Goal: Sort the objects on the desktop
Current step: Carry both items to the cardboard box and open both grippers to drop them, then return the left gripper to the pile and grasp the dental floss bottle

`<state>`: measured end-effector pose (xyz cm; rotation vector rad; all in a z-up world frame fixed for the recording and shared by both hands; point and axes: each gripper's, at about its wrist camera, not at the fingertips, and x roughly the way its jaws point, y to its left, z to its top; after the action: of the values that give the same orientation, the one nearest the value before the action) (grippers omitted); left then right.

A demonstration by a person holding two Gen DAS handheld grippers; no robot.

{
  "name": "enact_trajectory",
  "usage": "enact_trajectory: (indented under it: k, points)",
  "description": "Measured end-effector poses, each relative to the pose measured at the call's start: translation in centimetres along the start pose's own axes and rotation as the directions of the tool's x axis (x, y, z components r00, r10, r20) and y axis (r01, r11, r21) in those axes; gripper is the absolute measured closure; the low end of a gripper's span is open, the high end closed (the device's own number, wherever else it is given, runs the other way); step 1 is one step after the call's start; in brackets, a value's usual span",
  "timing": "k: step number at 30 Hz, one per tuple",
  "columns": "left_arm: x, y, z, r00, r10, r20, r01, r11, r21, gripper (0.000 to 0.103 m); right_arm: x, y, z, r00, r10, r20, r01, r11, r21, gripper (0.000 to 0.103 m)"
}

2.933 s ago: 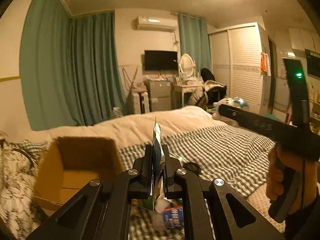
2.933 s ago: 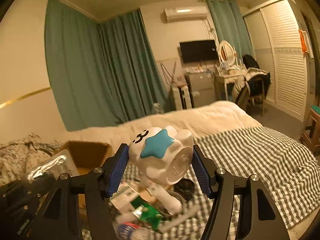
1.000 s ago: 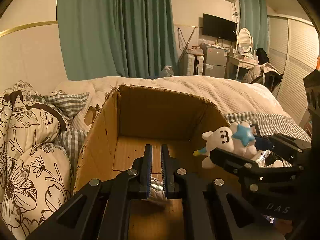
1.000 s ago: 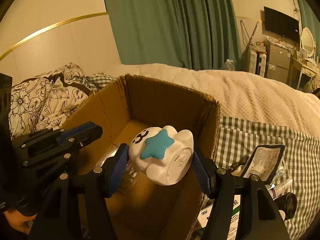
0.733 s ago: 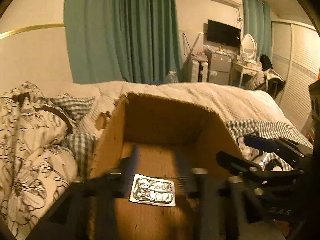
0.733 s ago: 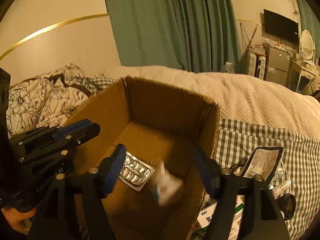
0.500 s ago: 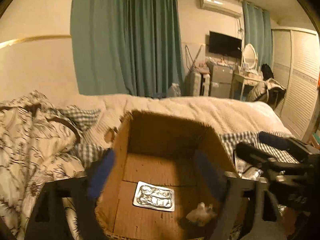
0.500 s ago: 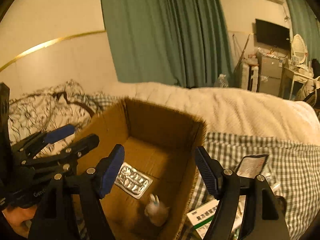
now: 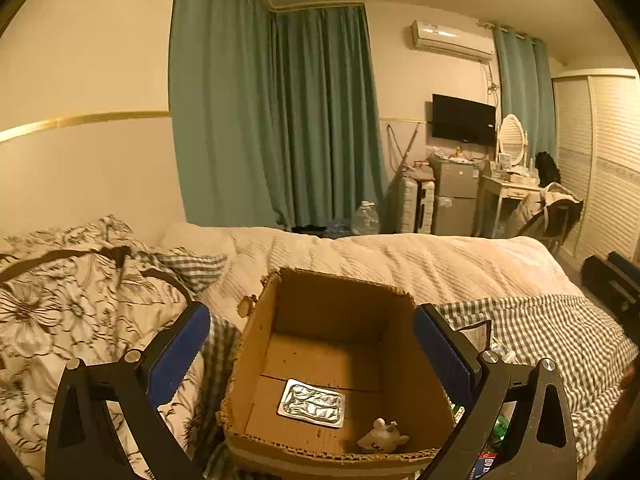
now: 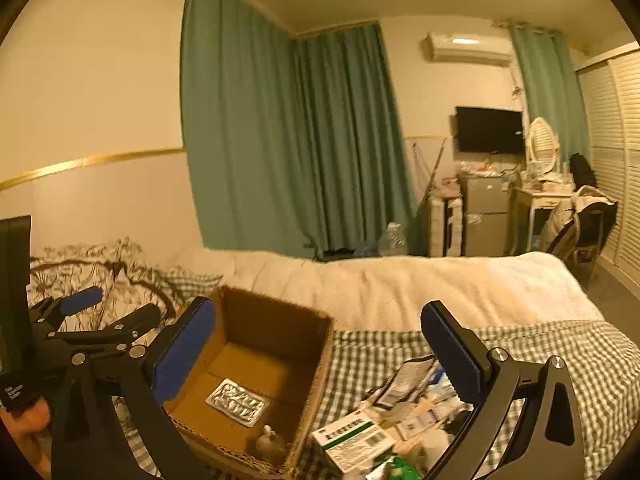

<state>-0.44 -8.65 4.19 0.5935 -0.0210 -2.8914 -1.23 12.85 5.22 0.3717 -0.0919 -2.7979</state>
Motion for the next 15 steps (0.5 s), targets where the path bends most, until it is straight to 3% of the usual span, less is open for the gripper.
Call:
enact_trajectory:
  k: [2,4,7,8,13,15]
  points:
    - [-0.8,-0.4,0.1,1.0,-0.004,0.008,0.004,1.0,0.003,0.0,-1.2,-0.5,0.4,0.999,-0.025,0.024,0.025,1.0,0.004,0.0]
    - [-2.0,-0.8,-0.3,0.998,-0.007,0.065,0.007,1.0,-0.001,0.0,-2.3,-1.2,0.5,0.998,-0.043,0.04,0.043,0.999,0.009,0.0]
    - [-2.7,-1.6,-0.8,0.993,0.084,0.082,-0.085,0.996,0.008,0.0,-3.7,-2.2,0.7,0.995,-0.081,0.057,0.08,0.997,0.021,0.0]
    - [-2.8,-1.8,-1.0,0.994,0.08,0.08,-0.081,0.997,0.014,0.0,-4.0,-2.5,0.7,0.994,-0.092,0.059,0.091,0.996,0.025,0.0]
    - [-2.6,-2.5,-1.9,0.996,-0.071,0.058,0.071,0.997,0.016,0.0,-5.2,-5.0,-0.3,0.984,-0.173,0.045,0.172,0.985,0.023,0.0]
    - [-2.5,-2.8,-2.4,0.993,-0.1,0.068,0.1,0.995,0.003,0.0,-5.3,-5.8,-0.7,0.979,-0.201,0.033,0.201,0.979,0.019,0.0]
